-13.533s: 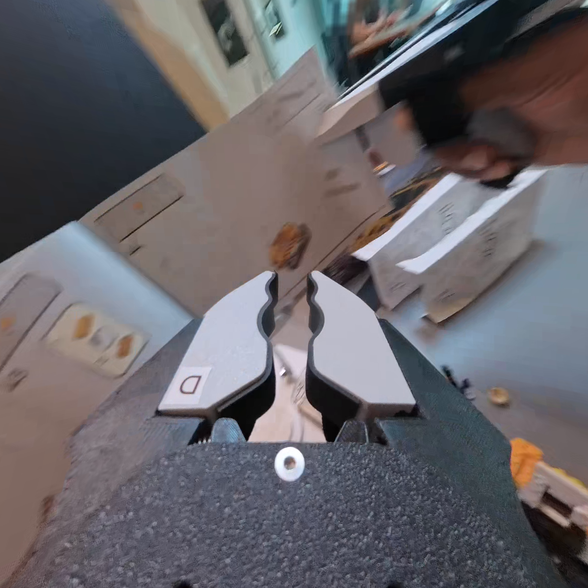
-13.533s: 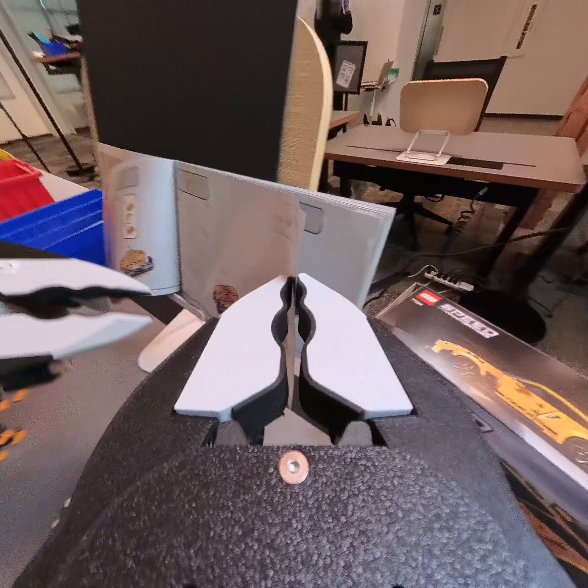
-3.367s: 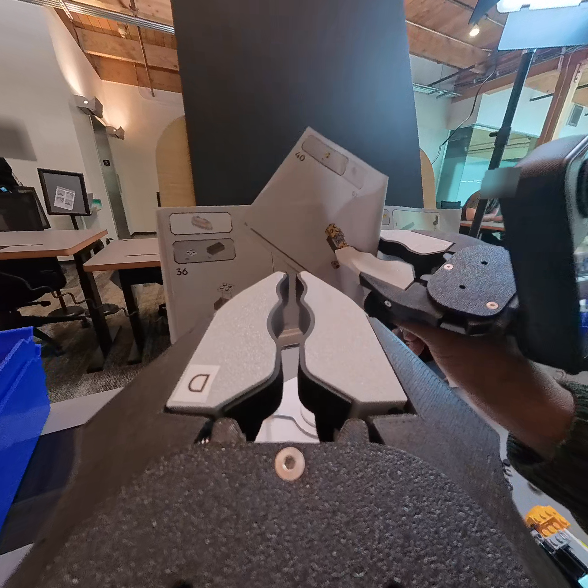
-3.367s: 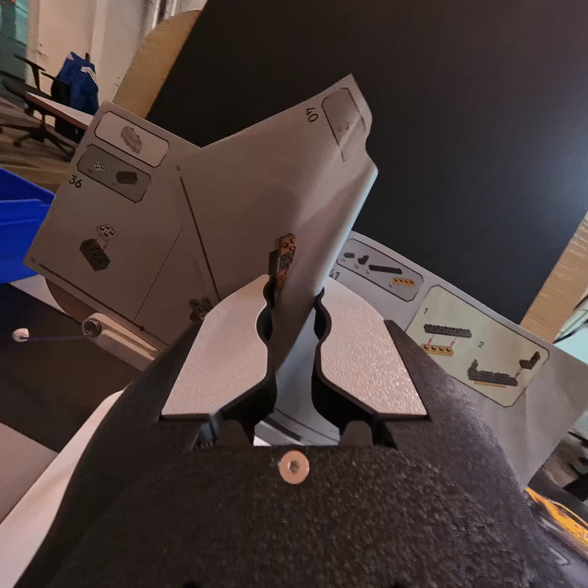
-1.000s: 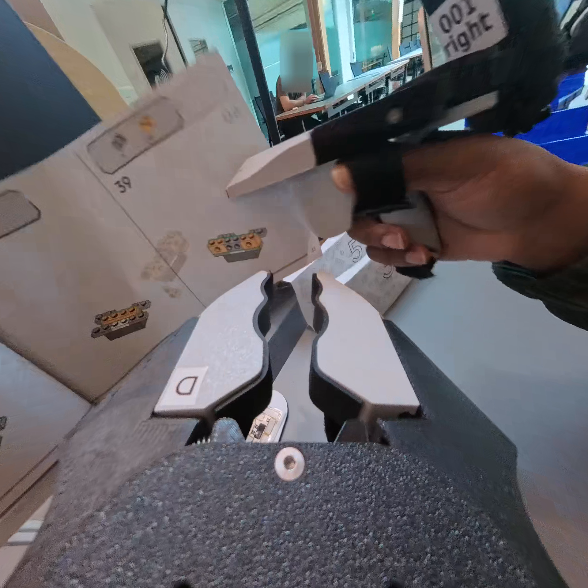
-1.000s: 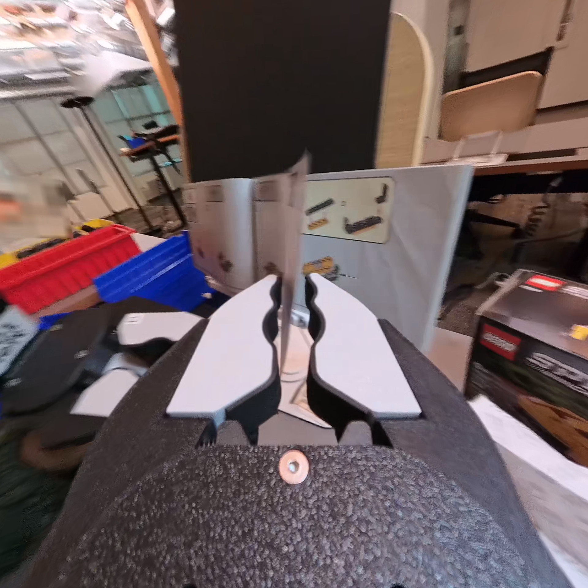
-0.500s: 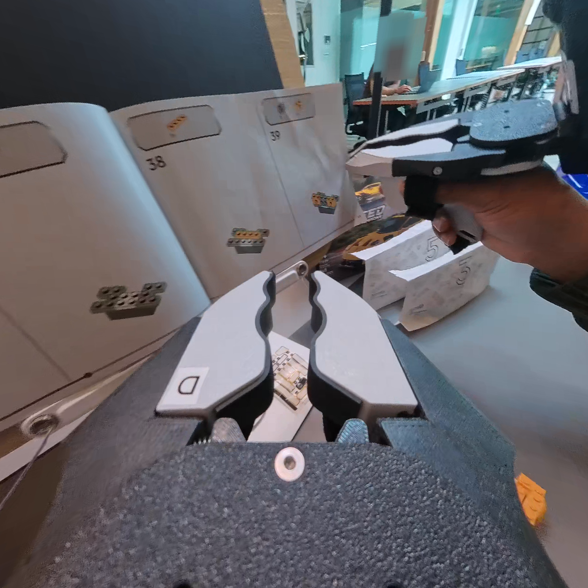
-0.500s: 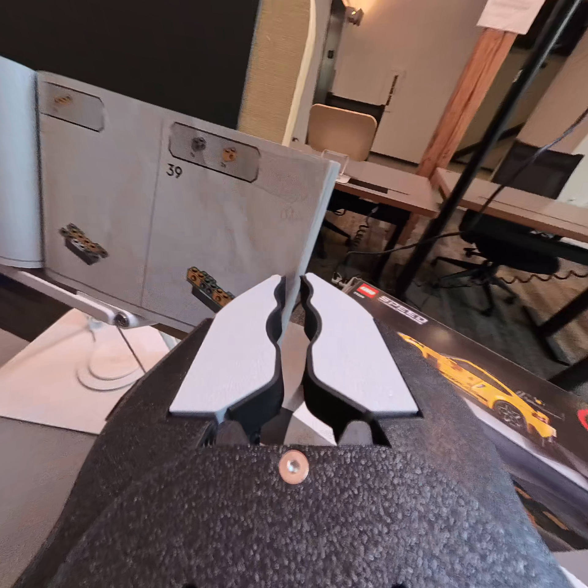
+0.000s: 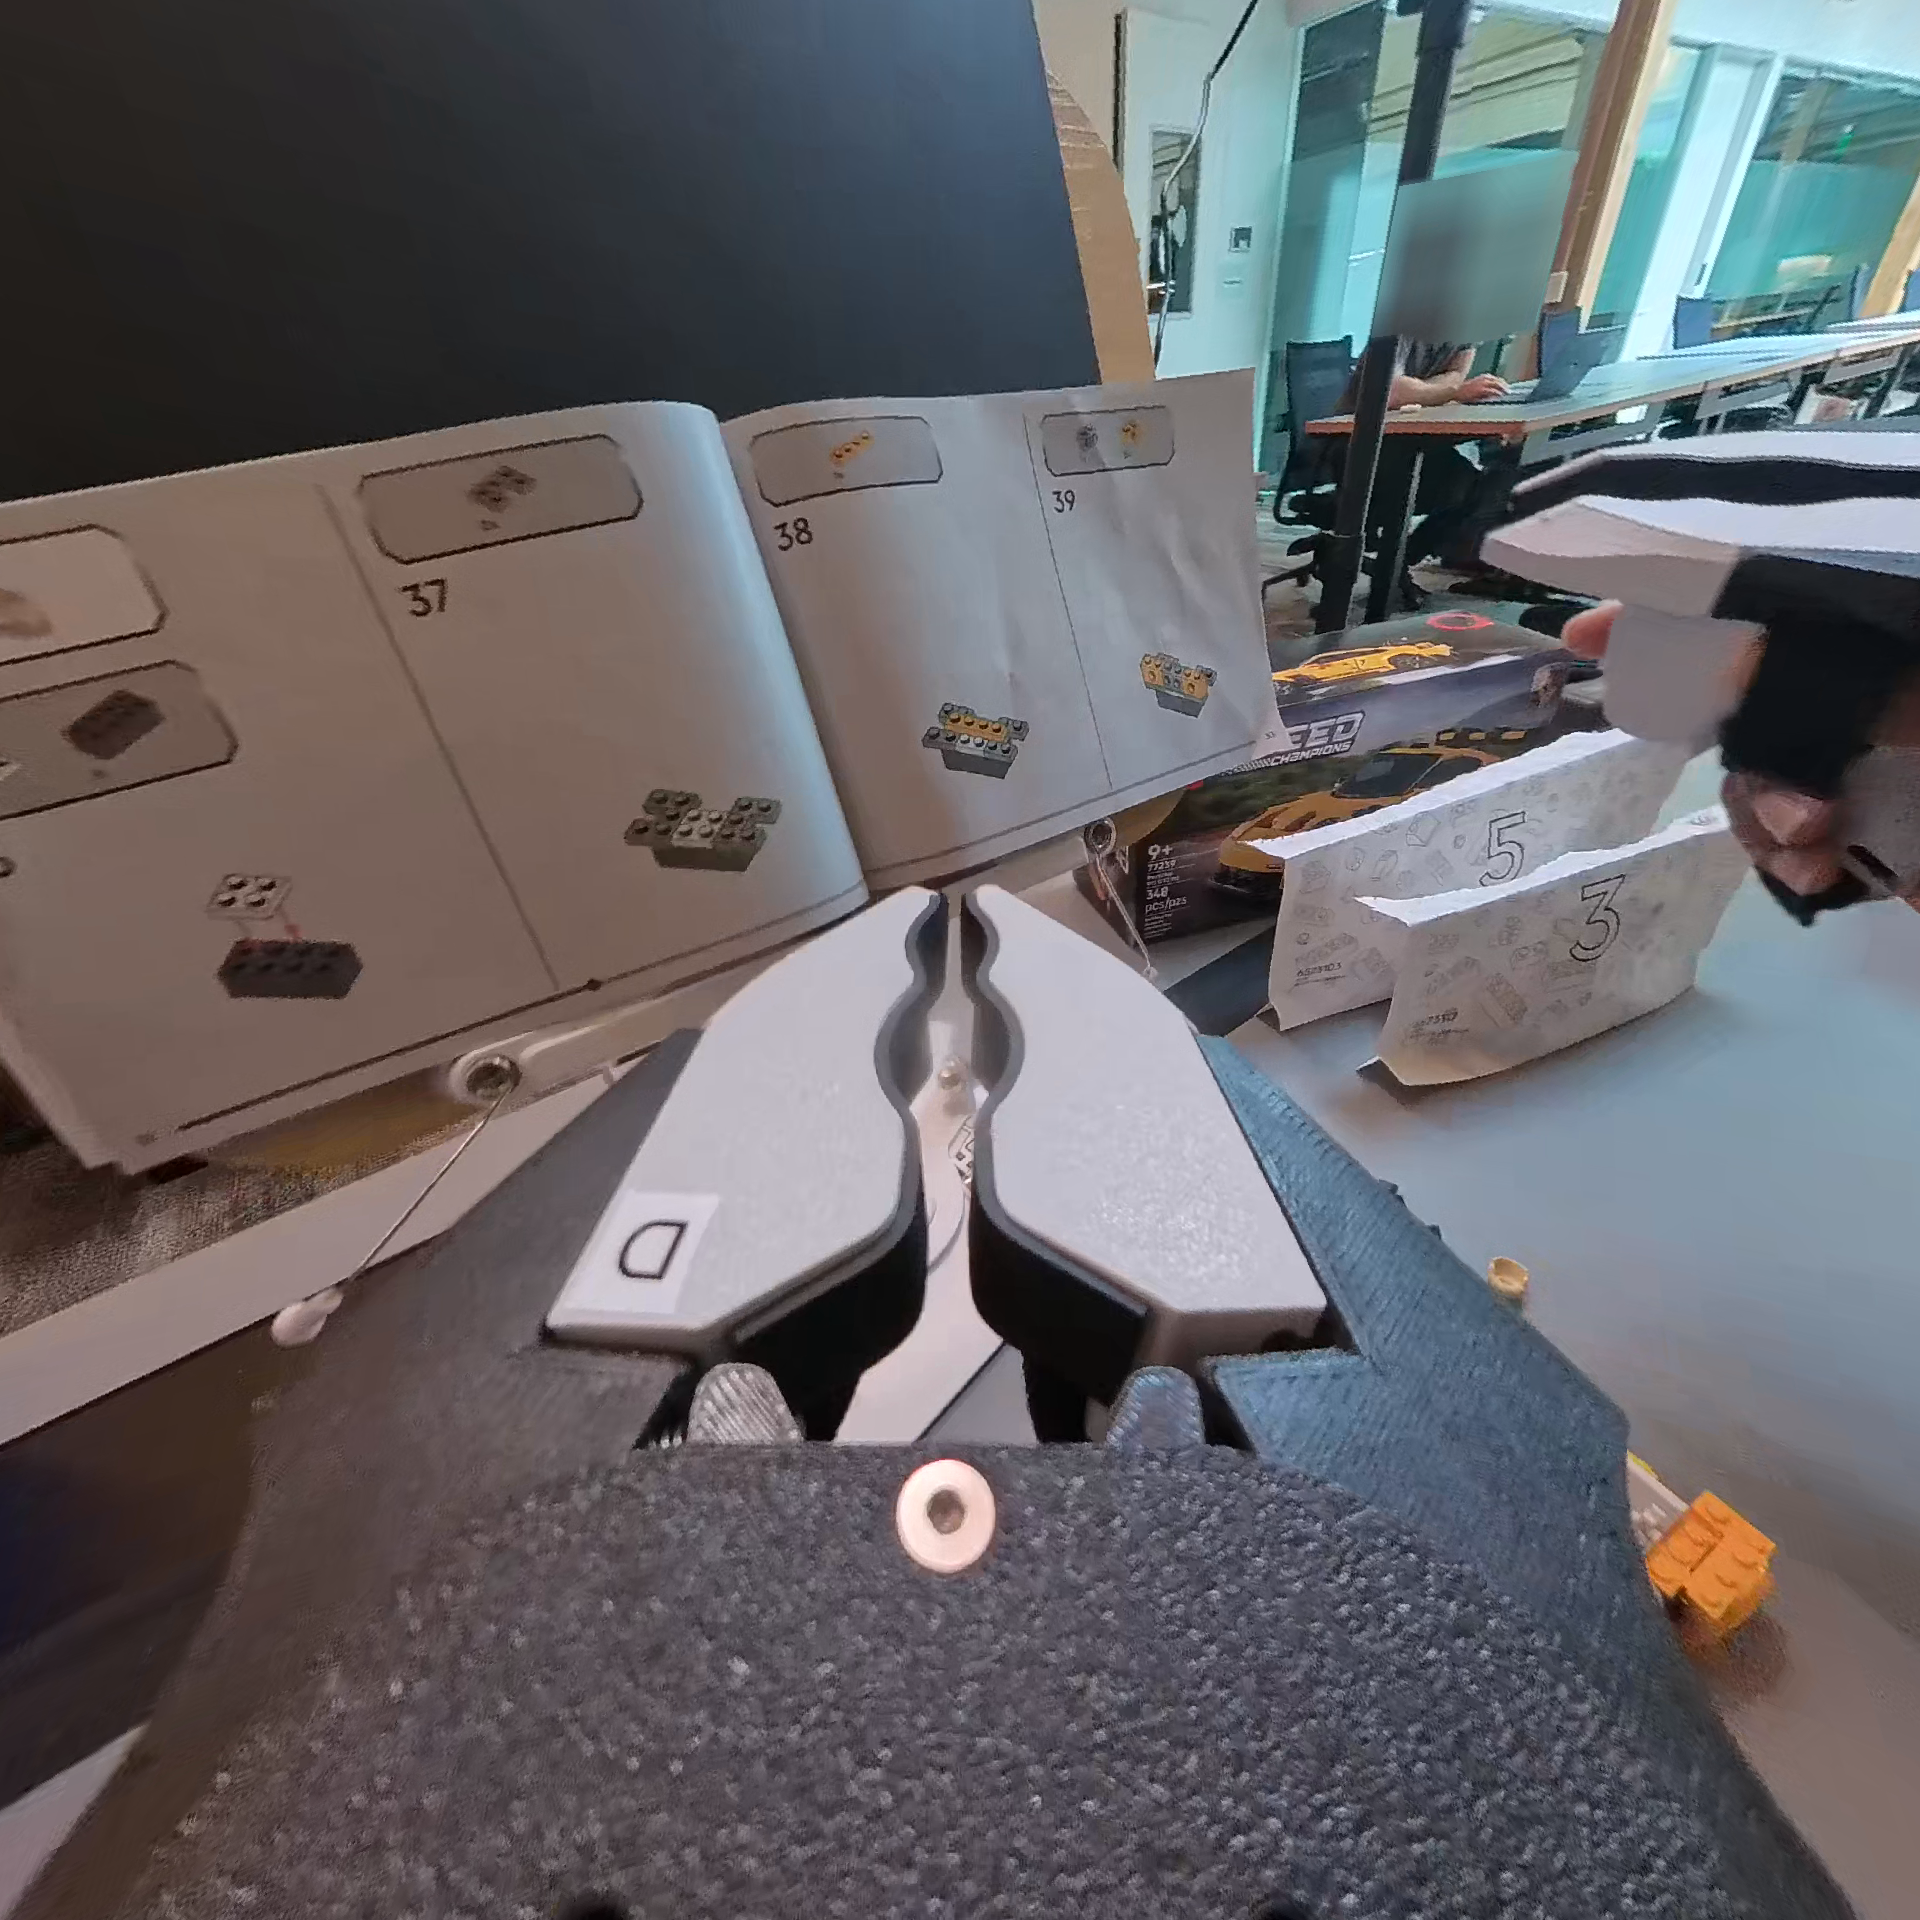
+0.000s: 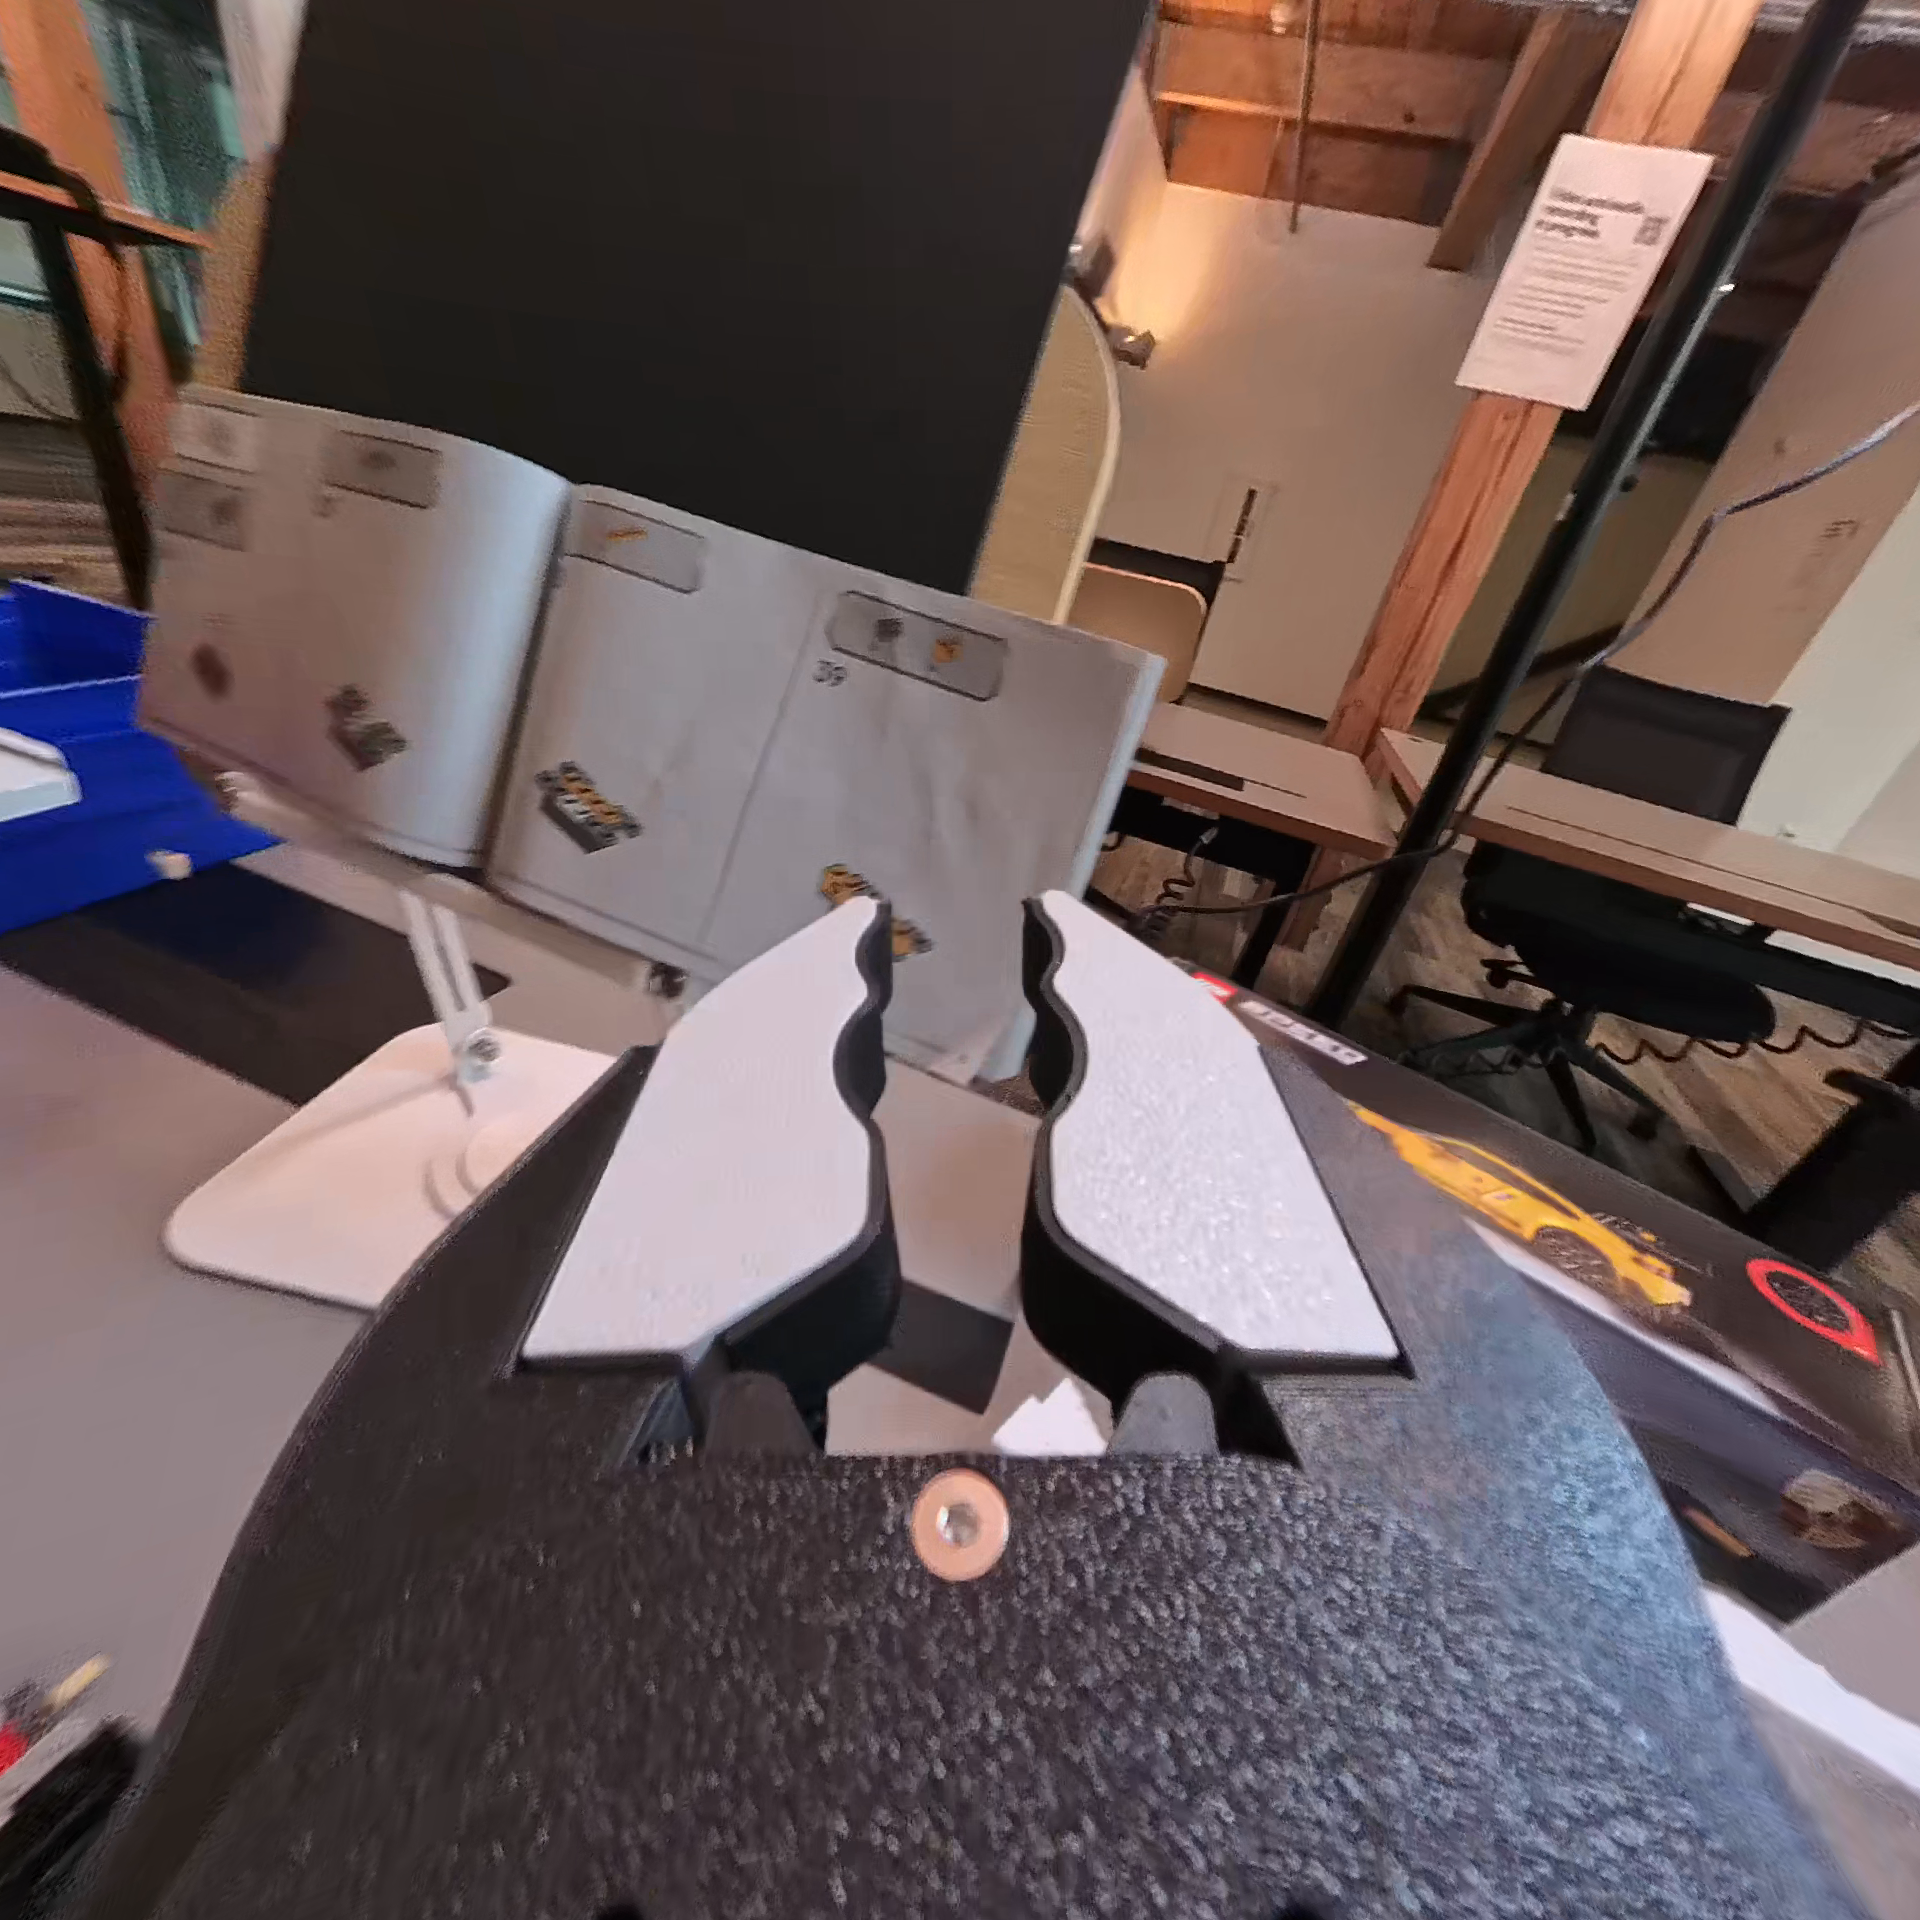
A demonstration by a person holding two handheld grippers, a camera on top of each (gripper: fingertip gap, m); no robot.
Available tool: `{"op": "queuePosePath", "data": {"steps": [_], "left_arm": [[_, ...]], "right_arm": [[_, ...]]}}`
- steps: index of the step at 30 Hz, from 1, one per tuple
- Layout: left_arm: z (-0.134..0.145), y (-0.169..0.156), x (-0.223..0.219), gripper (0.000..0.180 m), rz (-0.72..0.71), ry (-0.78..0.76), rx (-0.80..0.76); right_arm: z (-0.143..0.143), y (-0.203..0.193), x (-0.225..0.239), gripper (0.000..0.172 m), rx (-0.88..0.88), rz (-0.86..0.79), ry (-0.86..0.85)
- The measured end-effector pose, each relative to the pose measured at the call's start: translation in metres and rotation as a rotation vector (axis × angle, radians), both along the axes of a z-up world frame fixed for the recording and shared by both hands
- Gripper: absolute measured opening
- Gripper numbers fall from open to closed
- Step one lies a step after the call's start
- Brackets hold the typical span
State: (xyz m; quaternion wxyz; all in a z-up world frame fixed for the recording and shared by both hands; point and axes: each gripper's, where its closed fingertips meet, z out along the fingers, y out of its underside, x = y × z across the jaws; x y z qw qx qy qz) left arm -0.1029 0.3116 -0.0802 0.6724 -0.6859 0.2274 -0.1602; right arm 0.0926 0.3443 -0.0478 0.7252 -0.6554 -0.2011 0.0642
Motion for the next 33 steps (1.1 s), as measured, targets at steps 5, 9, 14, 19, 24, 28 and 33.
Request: {"op": "queuePosePath", "data": {"steps": [5,9,14,19,24,28,33], "left_arm": [[0.001,-0.017,-0.02,0.0,0.065,0.008,0.026],[0.001,-0.029,-0.033,0.0,0.091,-0.004,0.018],[0.004,-0.039,-0.047,0.0,0.137,-0.003,0.037],[-0.009,-0.037,-0.056,0.0,0.185,0.016,0.031],[-0.027,-0.034,-0.059,0.0,0.21,0.07,0.027],[-0.032,-0.031,-0.058,0.0,0.211,0.073,0.02],[-0.035,-0.027,-0.057,0.0,0.21,0.081,0.023]], "right_arm": [[-0.009,-0.038,-0.02,0.027,-0.029,0.075,-0.017],[-0.018,-0.058,-0.033,0.022,-0.066,0.108,-0.008],[-0.026,-0.073,-0.05,0.017,-0.091,0.125,0.069],[-0.039,-0.077,-0.065,0.014,-0.1,0.131,0.093],[-0.053,-0.081,-0.068,0.012,-0.099,0.127,0.056],[-0.062,-0.081,-0.069,0.014,-0.108,0.13,0.04],[-0.061,-0.07,-0.098,0.05,-0.078,0.128,-0.035]]}}
